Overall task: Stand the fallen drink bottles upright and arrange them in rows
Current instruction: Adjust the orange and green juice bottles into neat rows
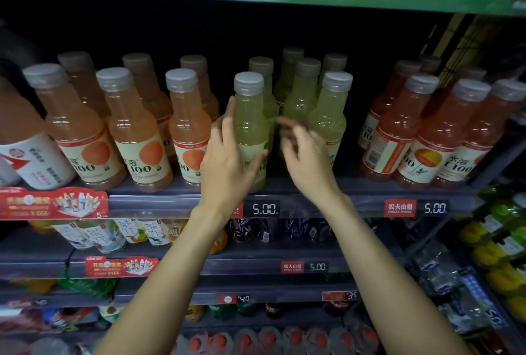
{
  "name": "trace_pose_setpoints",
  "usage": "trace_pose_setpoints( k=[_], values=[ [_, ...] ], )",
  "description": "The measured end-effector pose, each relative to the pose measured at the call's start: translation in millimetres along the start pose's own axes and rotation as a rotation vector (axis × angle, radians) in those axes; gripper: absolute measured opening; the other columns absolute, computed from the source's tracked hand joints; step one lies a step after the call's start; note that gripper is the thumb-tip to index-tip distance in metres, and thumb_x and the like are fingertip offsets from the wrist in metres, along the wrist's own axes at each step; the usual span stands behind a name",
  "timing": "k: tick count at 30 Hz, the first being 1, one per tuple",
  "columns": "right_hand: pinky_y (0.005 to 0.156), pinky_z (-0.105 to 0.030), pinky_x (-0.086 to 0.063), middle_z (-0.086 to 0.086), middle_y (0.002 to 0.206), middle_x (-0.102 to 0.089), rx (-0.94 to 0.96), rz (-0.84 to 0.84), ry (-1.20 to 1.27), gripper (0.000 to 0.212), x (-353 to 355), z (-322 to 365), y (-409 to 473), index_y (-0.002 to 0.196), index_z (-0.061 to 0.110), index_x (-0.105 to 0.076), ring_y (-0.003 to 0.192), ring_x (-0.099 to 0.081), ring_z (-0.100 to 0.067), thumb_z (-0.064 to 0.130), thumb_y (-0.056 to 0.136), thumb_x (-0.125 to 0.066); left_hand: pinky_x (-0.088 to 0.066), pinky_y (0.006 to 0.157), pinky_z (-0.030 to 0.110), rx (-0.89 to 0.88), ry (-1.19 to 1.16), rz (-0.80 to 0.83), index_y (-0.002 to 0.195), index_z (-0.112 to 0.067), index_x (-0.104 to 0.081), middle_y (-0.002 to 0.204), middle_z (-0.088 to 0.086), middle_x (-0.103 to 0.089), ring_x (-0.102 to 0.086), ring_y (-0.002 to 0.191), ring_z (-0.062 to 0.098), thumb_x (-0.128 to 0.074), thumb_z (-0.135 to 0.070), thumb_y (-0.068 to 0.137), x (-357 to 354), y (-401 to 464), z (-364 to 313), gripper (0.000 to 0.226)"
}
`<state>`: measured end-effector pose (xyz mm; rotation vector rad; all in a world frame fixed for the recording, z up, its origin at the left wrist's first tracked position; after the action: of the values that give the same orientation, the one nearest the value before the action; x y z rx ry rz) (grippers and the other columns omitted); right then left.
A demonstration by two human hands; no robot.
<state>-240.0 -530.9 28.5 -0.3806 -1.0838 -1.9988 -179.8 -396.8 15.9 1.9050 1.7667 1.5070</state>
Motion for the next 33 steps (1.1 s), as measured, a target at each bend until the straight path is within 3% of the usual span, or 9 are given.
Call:
trace_pose_setpoints(
  k=[2, 4, 6, 8, 16, 21, 25, 29, 33],
  values=[
    [0.081, -0.006, -0.042, -0.013, 0.133, -0.048, 0.047, 0.001, -0.050, 0.044, 3.5, 10.1, 23.1, 0.134, 0.011, -0.047, 0.085, -0.060, -0.010, -0.003, 0.092, -0.047, -0.050, 0.077, 0.038, 0.002, -0.001, 0.011, 0.151, -0.011, -0.017, 0.133, 0.014, -0.045, -0.054, 0.109, 0.030, -0.076, -0.035, 0.079, 2.1, -1.0, 0.6, 0.096],
    [0.100, -0.016, -0.030, -0.013, 0.147, -0.031, 0.029, 0.078, -0.100, 0.051, 0.8, 17.3, 45.0, 0.137, 0.014, -0.043, 0.126, -0.044, -0.023, -0.006, 0.091, -0.046, -0.050, 0.079, 0.038, 0.002, -0.011, 0.018, 0.151, -0.012, -0.017, 0.137, 0.012, -0.044, -0.049, 0.114, 0.025, -0.076, -0.035, 0.079, 3.2, -1.3, 2.1, 0.096],
    [0.106, -0.029, -0.029, -0.014, 0.148, -0.028, -0.013, 0.161, -0.153, 0.052, -5.6, 20.0, 63.1, 0.140, 0.017, -0.040, 0.135, -0.031, -0.029, -0.003, 0.093, -0.044, -0.047, 0.080, 0.033, 0.013, -0.032, 0.019, 0.151, -0.013, -0.017, 0.139, 0.010, -0.043, -0.045, 0.116, 0.018, -0.076, -0.035, 0.079, 4.0, -0.9, 3.8, 0.095],
    [0.103, -0.037, -0.034, -0.015, 0.143, -0.035, -0.031, 0.216, -0.184, 0.051, -11.1, 18.5, 72.8, 0.142, 0.020, -0.038, 0.131, -0.036, -0.032, 0.002, 0.095, -0.043, -0.044, 0.081, 0.029, 0.017, -0.051, 0.021, 0.151, -0.014, -0.018, 0.139, 0.009, -0.044, -0.043, 0.115, 0.015, -0.076, -0.034, 0.079, 4.1, -0.6, 3.6, 0.095],
    [0.091, -0.041, -0.042, -0.017, 0.129, -0.039, -0.001, 0.154, -0.257, 0.048, -8.7, 22.4, 67.4, 0.139, 0.025, -0.036, 0.118, -0.043, -0.034, 0.017, 0.094, -0.052, -0.049, 0.078, 0.035, 0.014, -0.052, 0.033, 0.151, -0.015, -0.018, 0.139, 0.008, -0.044, -0.049, 0.114, 0.021, -0.077, -0.034, 0.078, 3.6, 0.5, 7.5, 0.096],
    [0.063, -0.024, -0.040, -0.003, 0.105, -0.048, -0.134, 0.074, -0.021, 0.027, -1.5, 19.3, 69.7, 0.121, 0.011, -0.036, 0.090, -0.052, -0.018, 0.009, 0.096, -0.046, -0.048, 0.073, 0.032, 0.006, -0.043, 0.029, 0.151, -0.014, -0.018, 0.139, 0.008, -0.044, -0.048, 0.110, 0.018, -0.076, -0.036, 0.079, 3.5, 0.9, 7.4, 0.095],
    [0.084, -0.031, -0.048, -0.012, 0.116, -0.057, -0.227, 0.003, 0.054, 0.040, -6.2, 18.1, 77.6, 0.122, 0.003, -0.039, 0.105, -0.057, -0.021, 0.011, 0.090, -0.061, -0.051, 0.074, 0.037, 0.004, -0.047, 0.033, 0.152, -0.015, -0.017, 0.135, 0.010, -0.046, -0.051, 0.107, 0.021, -0.075, -0.036, 0.079, 4.4, -0.1, 7.2, 0.095],
    [0.070, -0.020, -0.037, -0.004, 0.106, -0.057, -0.242, 0.032, -0.065, 0.046, -4.9, 22.5, 82.6, 0.124, 0.002, -0.048, 0.091, -0.051, -0.012, 0.022, 0.087, -0.066, -0.051, 0.073, 0.036, 0.007, -0.048, 0.026, 0.151, -0.015, -0.019, 0.130, 0.013, -0.048, -0.058, 0.100, 0.030, -0.076, -0.034, 0.079, 5.7, -1.9, 6.8, 0.094],
    [0.094, -0.030, -0.039, -0.015, 0.133, -0.047, -0.257, 0.150, -0.002, 0.048, -10.2, 21.4, 83.4, 0.135, 0.006, -0.042, 0.122, -0.046, -0.027, 0.020, 0.092, -0.057, -0.052, 0.070, 0.039, 0.005, -0.032, 0.036, 0.151, -0.016, -0.017, 0.129, 0.014, -0.049, -0.060, 0.097, 0.032, -0.075, -0.035, 0.080, 5.9, -0.8, 7.4, 0.094]
  ],
)
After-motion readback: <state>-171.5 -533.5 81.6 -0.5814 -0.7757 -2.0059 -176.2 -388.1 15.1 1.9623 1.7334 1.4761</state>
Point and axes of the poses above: each hand's wrist, its own y-axis towards the middle knuckle, its own x-axis out of the back of the hand, z = x × y, the point moved 3 cm from there along y, towards the middle knuckle
